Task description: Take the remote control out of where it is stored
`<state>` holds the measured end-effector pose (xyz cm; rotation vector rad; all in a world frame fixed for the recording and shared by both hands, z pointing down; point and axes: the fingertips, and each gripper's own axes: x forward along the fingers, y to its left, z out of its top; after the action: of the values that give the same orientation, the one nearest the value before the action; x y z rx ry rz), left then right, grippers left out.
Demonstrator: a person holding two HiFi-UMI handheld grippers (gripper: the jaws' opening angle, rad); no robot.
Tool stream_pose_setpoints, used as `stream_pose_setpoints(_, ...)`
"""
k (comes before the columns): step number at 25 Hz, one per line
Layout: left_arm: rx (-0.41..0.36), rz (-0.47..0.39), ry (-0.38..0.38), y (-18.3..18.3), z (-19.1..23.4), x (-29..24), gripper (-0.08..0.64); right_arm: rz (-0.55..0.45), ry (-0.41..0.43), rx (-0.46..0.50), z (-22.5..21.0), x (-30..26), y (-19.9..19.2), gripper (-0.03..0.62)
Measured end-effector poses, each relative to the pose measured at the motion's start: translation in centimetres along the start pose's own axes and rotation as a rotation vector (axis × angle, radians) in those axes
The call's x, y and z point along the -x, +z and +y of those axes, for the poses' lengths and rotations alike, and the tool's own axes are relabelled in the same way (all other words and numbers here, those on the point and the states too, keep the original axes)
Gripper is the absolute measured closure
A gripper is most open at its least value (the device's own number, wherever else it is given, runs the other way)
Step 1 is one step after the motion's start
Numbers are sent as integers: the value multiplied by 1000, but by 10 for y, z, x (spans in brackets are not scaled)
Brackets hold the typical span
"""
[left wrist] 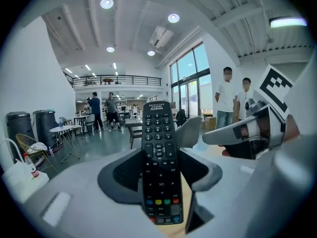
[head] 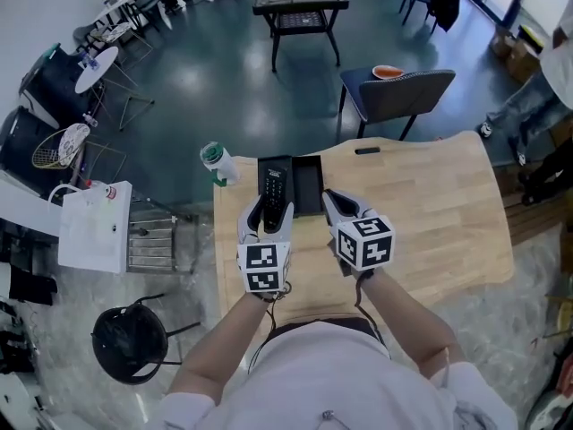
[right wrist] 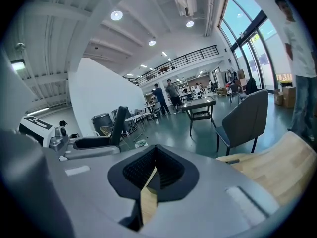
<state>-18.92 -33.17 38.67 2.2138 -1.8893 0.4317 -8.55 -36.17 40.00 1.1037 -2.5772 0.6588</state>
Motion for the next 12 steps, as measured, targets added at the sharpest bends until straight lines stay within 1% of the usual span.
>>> stream_pose_setpoints(6,34,8,0,-3,-1,12,325,-7,10,38,18,4,-4,566)
stream_pose_setpoints(12,76,6,1,7,2,14,325,-60,2,66,19,12,5,566)
